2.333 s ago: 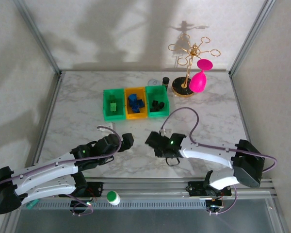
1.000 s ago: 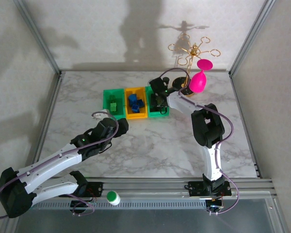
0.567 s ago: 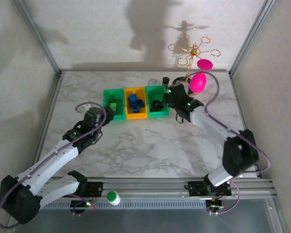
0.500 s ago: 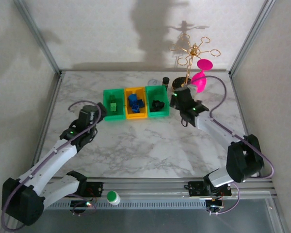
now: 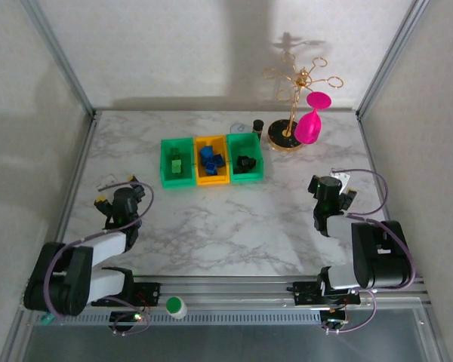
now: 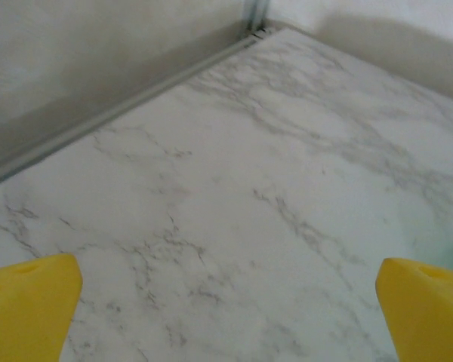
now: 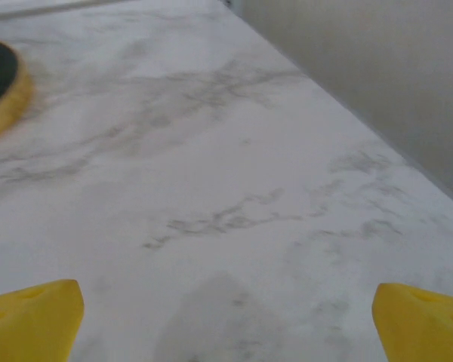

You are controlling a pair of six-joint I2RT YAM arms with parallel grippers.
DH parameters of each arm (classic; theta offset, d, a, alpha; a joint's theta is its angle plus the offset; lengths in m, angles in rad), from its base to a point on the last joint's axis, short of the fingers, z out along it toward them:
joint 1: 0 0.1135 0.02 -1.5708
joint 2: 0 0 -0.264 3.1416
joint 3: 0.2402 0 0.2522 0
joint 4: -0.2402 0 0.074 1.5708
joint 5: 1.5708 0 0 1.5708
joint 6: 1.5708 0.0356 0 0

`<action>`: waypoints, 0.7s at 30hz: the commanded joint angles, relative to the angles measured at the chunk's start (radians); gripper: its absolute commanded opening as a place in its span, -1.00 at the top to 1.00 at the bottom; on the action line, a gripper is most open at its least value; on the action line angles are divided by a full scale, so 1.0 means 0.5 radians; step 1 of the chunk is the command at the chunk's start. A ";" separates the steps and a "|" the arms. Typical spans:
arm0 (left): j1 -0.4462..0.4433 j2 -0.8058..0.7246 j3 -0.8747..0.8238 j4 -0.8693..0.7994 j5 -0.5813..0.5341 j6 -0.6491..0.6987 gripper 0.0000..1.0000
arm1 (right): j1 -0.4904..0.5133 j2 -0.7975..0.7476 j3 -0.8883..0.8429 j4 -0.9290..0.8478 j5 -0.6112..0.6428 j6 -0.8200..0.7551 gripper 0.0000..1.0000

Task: Sort the legos into containers by color
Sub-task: Reset both arms

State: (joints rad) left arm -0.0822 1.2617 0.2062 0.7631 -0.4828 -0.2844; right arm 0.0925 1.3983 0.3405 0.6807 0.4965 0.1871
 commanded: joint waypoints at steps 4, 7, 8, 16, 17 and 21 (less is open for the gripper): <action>0.064 0.329 -0.113 1.130 0.477 0.313 -0.99 | -0.101 0.180 -0.187 1.068 -0.585 -0.284 -0.98; 0.061 0.565 -0.154 1.448 0.530 0.344 -0.99 | -0.104 0.290 -0.255 1.240 -0.657 -0.306 -0.98; 0.060 0.558 -0.091 1.325 0.528 0.344 -0.99 | -0.118 0.293 -0.254 1.232 -0.679 -0.300 -0.98; -0.017 0.558 0.005 1.130 0.379 0.382 -0.99 | -0.118 0.291 -0.253 1.233 -0.675 -0.301 -0.98; -0.017 0.554 0.008 1.119 0.380 0.382 -0.99 | -0.119 0.291 -0.255 1.235 -0.674 -0.301 -0.98; -0.017 0.556 0.008 1.121 0.376 0.385 -0.99 | -0.118 0.296 -0.242 1.213 -0.686 -0.301 -0.98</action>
State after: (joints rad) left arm -0.0864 1.5364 0.1967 1.2903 -0.2848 -0.1070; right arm 0.0406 1.5425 0.2146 1.2461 0.1661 0.0513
